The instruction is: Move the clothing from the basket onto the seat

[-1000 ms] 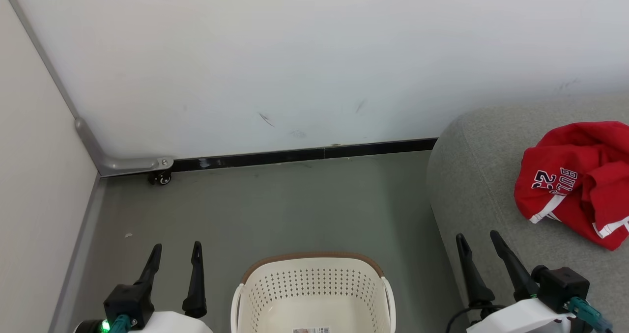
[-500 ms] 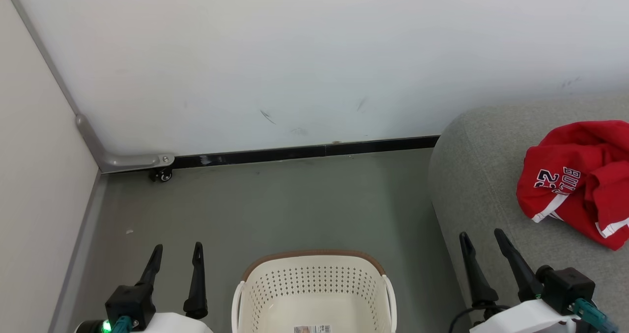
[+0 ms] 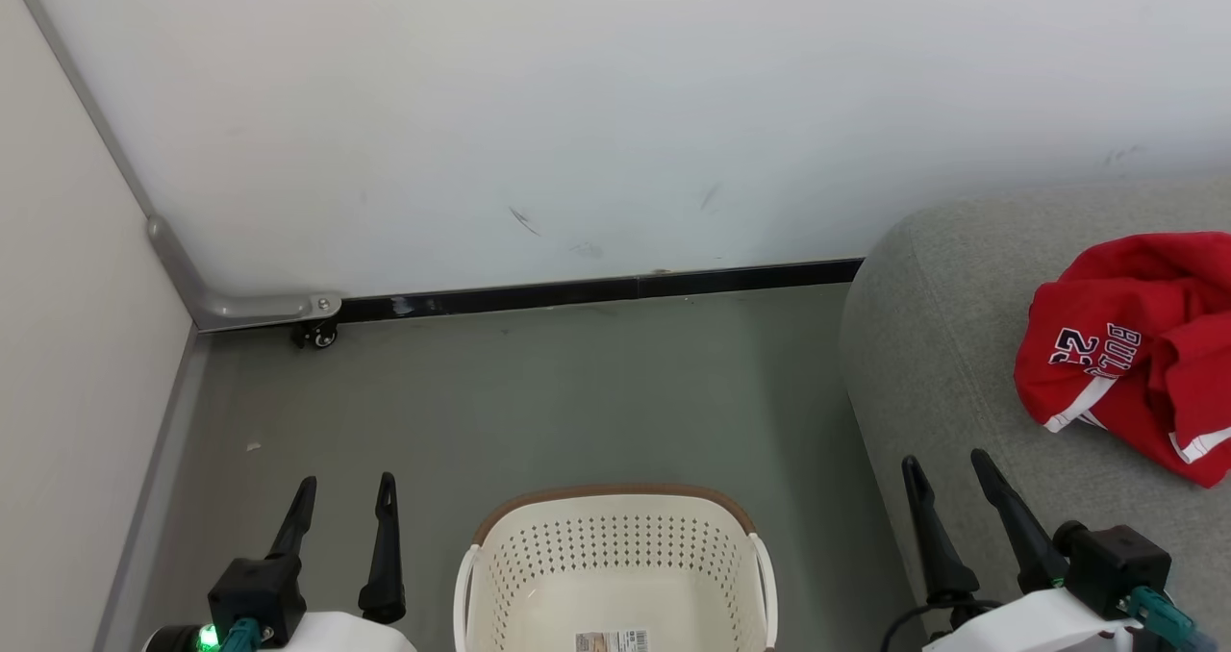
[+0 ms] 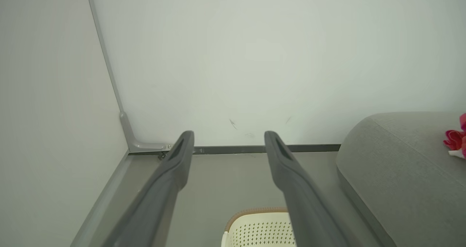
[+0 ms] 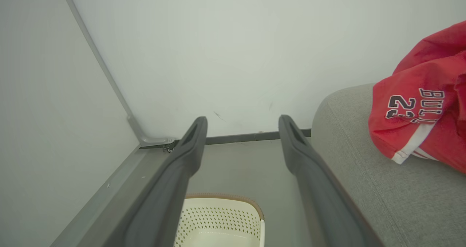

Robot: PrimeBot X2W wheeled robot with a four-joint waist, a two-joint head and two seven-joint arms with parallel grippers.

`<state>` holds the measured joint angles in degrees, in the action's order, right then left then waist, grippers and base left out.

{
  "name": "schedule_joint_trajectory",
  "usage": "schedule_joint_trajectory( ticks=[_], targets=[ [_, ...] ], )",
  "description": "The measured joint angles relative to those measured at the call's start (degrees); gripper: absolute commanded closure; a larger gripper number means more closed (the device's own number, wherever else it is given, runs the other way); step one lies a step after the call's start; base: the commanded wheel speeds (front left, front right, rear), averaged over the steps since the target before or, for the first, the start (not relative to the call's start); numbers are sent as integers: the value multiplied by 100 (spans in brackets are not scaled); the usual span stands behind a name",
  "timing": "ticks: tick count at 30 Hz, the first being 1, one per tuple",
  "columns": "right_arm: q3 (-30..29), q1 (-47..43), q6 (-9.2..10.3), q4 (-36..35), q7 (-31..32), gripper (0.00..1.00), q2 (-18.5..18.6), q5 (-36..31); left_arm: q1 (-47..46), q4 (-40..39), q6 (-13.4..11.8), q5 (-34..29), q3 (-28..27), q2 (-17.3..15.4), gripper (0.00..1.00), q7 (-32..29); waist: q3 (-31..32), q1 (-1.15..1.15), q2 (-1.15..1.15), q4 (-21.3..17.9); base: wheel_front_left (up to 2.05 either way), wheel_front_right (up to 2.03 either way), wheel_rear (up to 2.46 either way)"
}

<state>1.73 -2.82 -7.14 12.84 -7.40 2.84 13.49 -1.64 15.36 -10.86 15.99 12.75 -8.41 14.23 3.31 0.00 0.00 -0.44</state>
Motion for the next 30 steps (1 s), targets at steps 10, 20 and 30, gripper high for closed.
schedule_joint_trajectory(
  ticks=[10,20,30],
  targets=[
    [-41,-75,0,-152,85,0,-13,-34,0,65,-90,-35,1,-10,0,-11,-31,0,0,30,0,0,0],
    [-26,-83,4,-172,135,100,-21,23,3,130,-130,-49,32,2,100,-68,-50,0,0,53,0,0,0],
    [21,-316,9,171,135,100,-63,233,261,510,-62,175,-56,138,100,-190,-55,0,0,52,0,0,0]
  ],
)
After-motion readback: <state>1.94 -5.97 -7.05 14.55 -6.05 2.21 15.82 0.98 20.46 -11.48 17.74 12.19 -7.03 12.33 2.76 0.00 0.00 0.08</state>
